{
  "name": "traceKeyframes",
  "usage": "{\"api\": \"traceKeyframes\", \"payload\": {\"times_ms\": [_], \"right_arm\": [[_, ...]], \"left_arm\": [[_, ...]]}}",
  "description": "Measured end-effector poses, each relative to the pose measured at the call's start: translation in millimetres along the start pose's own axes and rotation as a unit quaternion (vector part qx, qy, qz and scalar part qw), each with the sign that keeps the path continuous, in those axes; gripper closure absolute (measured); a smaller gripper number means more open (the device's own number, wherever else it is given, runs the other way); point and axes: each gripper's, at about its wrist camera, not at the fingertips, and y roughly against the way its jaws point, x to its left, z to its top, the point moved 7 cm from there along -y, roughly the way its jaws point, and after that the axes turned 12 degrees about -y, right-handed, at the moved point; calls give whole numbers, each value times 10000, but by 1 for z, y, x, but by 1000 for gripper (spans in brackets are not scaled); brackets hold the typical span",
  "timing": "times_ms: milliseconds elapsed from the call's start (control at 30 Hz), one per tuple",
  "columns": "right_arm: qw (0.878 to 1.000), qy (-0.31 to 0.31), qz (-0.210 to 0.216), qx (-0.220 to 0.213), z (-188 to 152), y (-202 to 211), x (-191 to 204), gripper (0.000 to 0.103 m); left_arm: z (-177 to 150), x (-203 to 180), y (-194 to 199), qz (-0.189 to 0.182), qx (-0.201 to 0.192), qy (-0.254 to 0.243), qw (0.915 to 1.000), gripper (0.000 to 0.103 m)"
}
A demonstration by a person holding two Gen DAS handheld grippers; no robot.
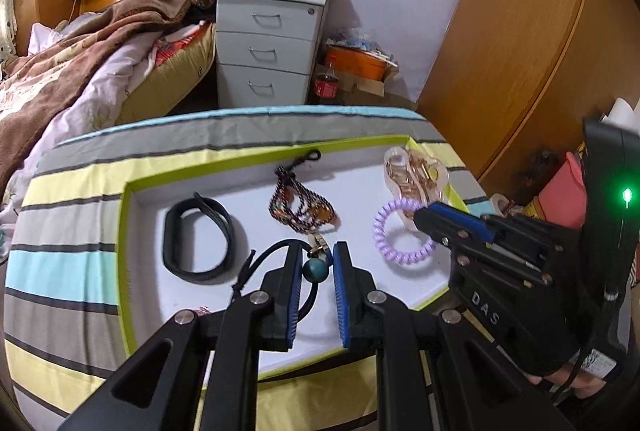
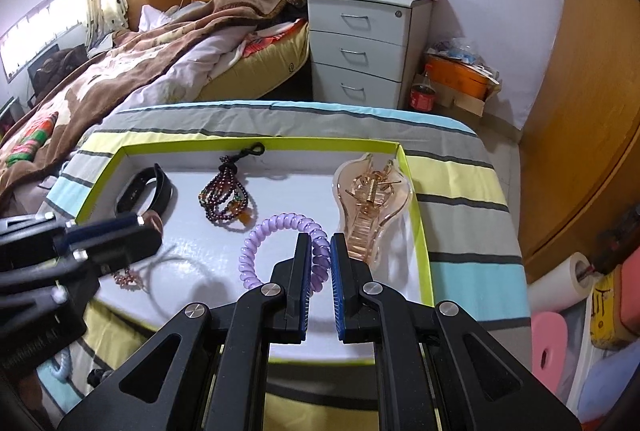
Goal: Organize jewelry
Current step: 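Open the right tool to drop the lilac coil tie while the left tool releases the black hair tie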
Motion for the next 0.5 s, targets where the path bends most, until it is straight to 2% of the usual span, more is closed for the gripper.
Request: {"api": "traceKeyframes", "payload": {"times_ms": [500], "right_arm": [[9991,418,60,46,-3,-9,11,93]], "left_arm": [[-19,-10,-18,8,292,-24,9996,87]]}}
